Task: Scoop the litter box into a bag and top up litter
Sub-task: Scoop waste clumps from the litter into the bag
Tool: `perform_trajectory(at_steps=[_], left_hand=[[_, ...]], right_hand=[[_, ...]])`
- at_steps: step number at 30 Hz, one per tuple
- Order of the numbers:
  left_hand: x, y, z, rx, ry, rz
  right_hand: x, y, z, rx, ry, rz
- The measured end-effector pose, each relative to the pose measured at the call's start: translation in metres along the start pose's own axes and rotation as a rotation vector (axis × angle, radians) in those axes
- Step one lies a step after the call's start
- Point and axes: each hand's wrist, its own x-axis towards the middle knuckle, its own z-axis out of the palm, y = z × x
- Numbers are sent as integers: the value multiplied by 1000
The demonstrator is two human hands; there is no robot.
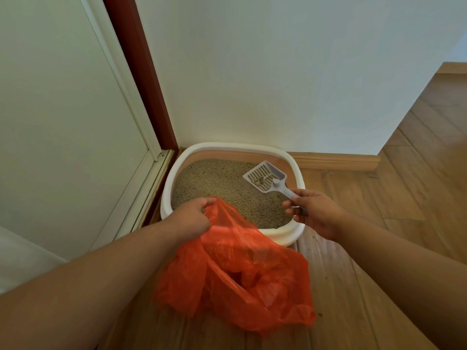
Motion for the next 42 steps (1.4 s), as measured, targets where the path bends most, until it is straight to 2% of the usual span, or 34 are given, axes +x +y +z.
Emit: perform_trajectory(at_steps=[13,32,37,42], left_hand=[[4,5,4,27,-11,18],[2,3,1,21,-10,-19],[4,2,-2,35,-34,-33],[2,2,-6,20,-93,-66]], right_hand=[[-8,-2,0,-56,-14,-1],[-9,-8,1,-11,-78,-31],[-11,-10,2,-17,-122,-33],[-17,-21,2,-21,-154,-112]])
